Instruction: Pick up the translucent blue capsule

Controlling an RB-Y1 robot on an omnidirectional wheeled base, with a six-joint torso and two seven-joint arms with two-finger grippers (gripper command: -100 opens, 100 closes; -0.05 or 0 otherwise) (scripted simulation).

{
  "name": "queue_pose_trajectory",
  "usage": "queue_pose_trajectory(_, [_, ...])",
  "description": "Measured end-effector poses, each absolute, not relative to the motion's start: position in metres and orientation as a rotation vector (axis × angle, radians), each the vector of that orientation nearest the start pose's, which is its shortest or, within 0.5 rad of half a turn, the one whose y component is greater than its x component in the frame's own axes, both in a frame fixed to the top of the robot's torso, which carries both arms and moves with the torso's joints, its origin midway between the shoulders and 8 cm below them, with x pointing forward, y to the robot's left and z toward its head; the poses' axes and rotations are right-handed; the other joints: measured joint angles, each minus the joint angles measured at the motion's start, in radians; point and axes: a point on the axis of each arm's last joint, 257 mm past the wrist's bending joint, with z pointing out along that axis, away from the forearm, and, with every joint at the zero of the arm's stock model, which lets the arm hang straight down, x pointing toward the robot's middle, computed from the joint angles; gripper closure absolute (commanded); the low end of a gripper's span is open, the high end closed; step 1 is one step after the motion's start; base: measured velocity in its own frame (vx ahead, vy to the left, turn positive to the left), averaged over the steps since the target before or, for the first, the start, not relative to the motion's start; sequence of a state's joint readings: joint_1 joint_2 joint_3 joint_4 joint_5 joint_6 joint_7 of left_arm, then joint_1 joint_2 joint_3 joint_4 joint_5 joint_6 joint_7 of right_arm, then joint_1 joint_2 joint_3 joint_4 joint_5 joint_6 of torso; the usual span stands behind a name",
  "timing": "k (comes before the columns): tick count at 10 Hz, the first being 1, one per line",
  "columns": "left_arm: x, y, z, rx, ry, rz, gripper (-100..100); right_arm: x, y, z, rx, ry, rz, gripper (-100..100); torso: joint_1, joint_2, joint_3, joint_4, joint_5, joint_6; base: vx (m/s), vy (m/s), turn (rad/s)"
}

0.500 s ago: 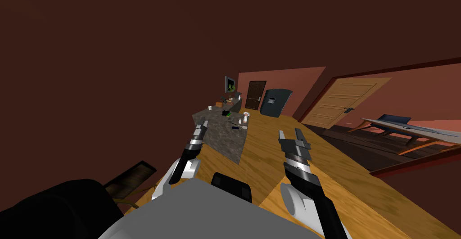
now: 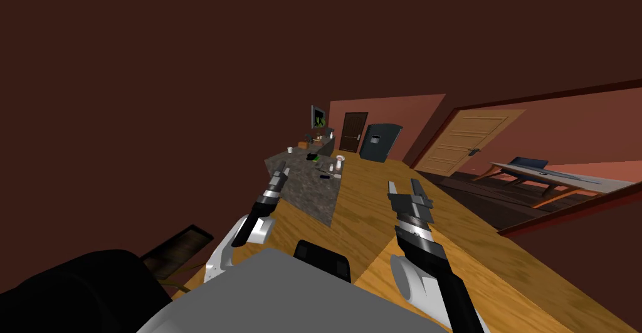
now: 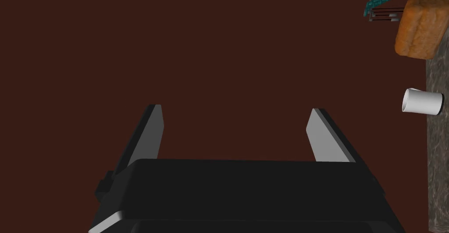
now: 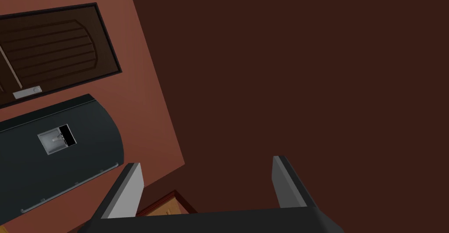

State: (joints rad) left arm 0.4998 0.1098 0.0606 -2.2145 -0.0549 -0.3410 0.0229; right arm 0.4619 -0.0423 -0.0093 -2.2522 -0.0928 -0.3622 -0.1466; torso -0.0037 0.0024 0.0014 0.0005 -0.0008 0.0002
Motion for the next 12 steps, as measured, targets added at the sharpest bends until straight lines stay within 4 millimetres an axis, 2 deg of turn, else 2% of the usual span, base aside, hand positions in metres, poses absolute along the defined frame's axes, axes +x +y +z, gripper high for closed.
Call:
queue_pose_trajectory(4, [0.393, 0.312, -0.045, -0.784, 0.909, -1.145, -100, 0.373, -0.289, -0.003, 0.855, 0.634, 1.467, 0, 0.000, -0.001, -0.001, 0.000, 0.000, 0.000, -0.022, -0.057, -0.054])
queue_pose_trajectory(12, [0.421, 0.349, -0.061, -0.947, 0.956, -1.115, -100, 0.373, -0.289, -0.003, 0.855, 0.634, 1.467, 0, 0.001, -0.001, -0.001, 0.000, 0.000, 0.000, -0.021, -0.053, -0.051])
